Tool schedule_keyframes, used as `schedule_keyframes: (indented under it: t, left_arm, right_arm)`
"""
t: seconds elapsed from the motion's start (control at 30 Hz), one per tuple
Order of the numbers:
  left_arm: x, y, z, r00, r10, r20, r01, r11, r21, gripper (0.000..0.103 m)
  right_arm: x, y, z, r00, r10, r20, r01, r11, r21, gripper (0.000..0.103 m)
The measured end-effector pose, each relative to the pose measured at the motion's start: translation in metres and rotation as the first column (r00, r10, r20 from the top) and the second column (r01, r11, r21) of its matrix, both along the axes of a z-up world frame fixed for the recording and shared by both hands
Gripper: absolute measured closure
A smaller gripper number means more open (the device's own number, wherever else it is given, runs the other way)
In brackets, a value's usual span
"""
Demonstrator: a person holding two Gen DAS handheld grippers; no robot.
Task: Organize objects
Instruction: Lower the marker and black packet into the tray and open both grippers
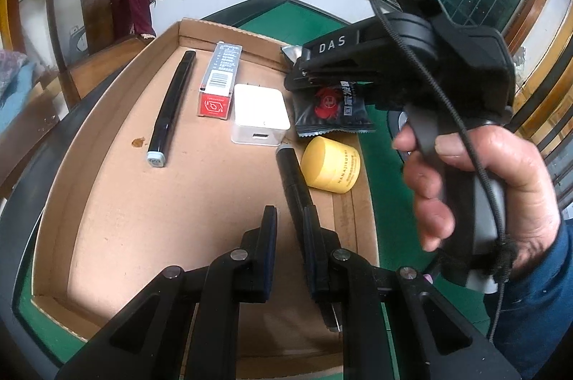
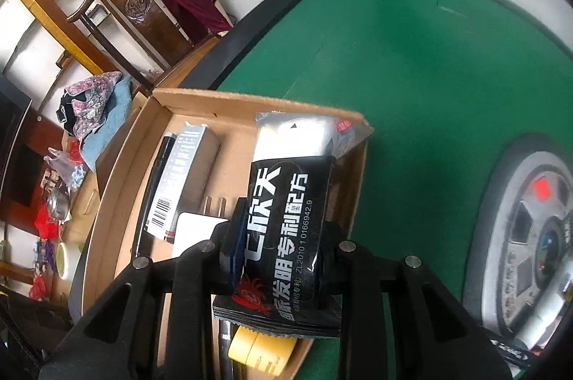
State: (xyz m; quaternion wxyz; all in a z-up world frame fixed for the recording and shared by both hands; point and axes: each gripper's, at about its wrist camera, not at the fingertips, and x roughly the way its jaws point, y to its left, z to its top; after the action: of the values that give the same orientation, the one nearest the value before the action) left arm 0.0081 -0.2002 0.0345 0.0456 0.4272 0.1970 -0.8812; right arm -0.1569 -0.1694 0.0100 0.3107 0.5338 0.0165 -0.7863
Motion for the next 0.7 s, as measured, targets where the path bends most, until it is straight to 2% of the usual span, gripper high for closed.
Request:
schedule_keyframes:
  t: [0.17, 0.23, 0.47, 0.7]
  left_arm:
    - [0.005, 0.0, 0.003, 1.0, 0.002, -0.008, -0.002, 1.0, 0.0, 0.091]
    - [0.005, -0.001, 0.004, 1.0, 0.005, -0.012, -0.005, 1.0, -0.001, 0.091]
    - [0.011, 0.006, 0.012, 0.999, -0.011, -0.036, 0.011, 1.0, -0.005, 0.091]
    - [0.014, 0.035, 0.028, 0.994, -0.088, -0.07, 0.085, 0.996, -0.042, 0.091]
  right_arm:
    - [0.001, 0.002, 0.006, 1.0, 0.011, -0.014, -0.011, 1.0, 0.009, 0.062]
    - [0.005, 0.006, 0.012, 1.0, 0.01, -0.024, -0.01, 1.0, 0.013, 0.054]
    - [0.024, 0.032, 0.032, 0.999, 0.026, -0.022, -0.027, 0.998, -0.05, 0.053]
    - [0.061, 0.111, 0.042, 1.0, 0.013, 0.01, -0.011, 0.984, -0.179, 0.052]
